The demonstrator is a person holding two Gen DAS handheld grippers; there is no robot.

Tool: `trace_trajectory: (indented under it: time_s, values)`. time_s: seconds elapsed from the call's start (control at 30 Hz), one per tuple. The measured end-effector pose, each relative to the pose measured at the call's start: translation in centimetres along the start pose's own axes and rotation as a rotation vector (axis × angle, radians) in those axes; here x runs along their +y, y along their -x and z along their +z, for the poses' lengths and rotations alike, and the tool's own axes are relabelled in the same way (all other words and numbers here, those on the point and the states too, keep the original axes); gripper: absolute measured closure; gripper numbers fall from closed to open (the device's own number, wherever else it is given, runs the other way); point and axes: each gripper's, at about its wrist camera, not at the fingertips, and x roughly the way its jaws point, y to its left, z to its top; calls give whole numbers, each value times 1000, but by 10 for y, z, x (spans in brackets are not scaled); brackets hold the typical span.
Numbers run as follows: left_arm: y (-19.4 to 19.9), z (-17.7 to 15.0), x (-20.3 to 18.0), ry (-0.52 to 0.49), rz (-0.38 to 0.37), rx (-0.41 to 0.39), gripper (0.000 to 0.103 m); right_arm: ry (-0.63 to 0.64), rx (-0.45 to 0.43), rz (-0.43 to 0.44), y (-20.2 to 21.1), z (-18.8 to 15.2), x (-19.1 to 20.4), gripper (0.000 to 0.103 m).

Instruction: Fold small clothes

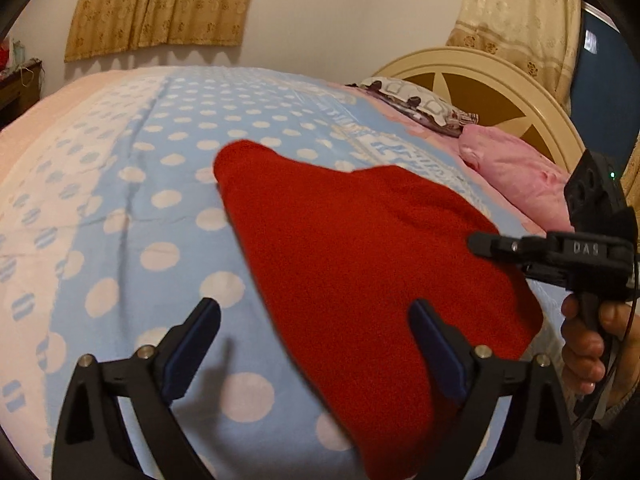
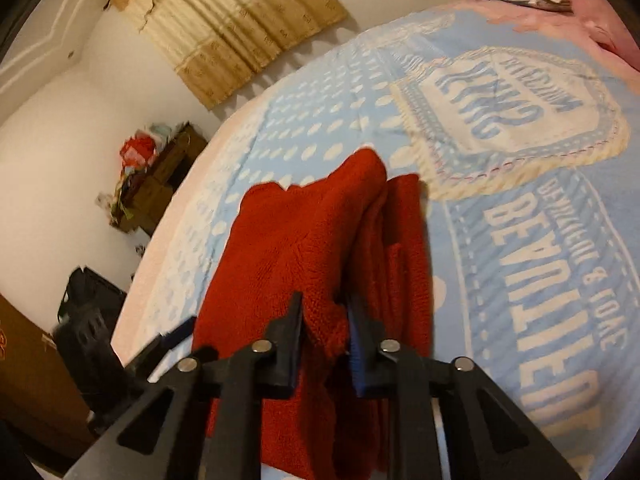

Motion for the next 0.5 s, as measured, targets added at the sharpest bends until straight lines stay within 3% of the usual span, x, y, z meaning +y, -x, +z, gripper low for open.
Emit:
trace_trajectory:
  time_s: [0.1, 0.2, 0.5]
  values:
    - [-1, -4, -2, -11, -13, -5, 3, 22, -37, -61, 14, -9, -4, 90]
    - [-5, -6, -7, -38, -25, 5, 2, -15, -17, -76, 10, -17, -21, 90]
    - [-19, -9, -8, -17, -22, 82, 0, 27, 2, -171, -11, -1, -21, 90]
